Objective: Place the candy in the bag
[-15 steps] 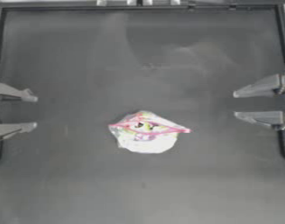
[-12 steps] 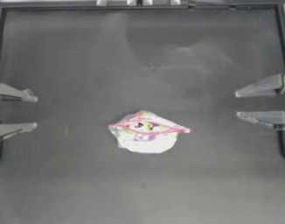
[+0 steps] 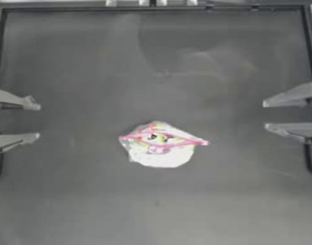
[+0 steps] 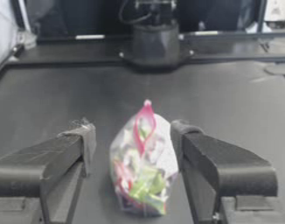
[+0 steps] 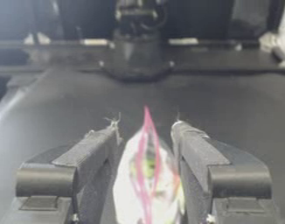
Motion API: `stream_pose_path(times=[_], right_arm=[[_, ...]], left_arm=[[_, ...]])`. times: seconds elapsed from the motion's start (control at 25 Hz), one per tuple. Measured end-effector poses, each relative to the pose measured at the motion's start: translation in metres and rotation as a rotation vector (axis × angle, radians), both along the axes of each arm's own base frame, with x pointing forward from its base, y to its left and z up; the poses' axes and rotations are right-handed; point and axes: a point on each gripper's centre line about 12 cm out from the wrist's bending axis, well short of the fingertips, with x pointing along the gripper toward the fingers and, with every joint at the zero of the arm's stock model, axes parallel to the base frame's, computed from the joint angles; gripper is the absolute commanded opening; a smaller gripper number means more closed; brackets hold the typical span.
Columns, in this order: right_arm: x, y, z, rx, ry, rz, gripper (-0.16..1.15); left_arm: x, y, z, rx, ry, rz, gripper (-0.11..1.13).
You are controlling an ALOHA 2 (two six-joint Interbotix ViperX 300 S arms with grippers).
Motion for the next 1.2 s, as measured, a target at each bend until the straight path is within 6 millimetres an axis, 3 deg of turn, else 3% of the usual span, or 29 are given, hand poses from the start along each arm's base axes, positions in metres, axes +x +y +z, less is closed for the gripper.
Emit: stream_pose_path(times=[1.2], right_arm=[[-0.021, 0.002, -0.005, -0.008, -0.15, 0.021, 0.79]], left_arm=[[-0.006, 0.001, 0.004, 0.012, -0.106, 0.01, 0.89]])
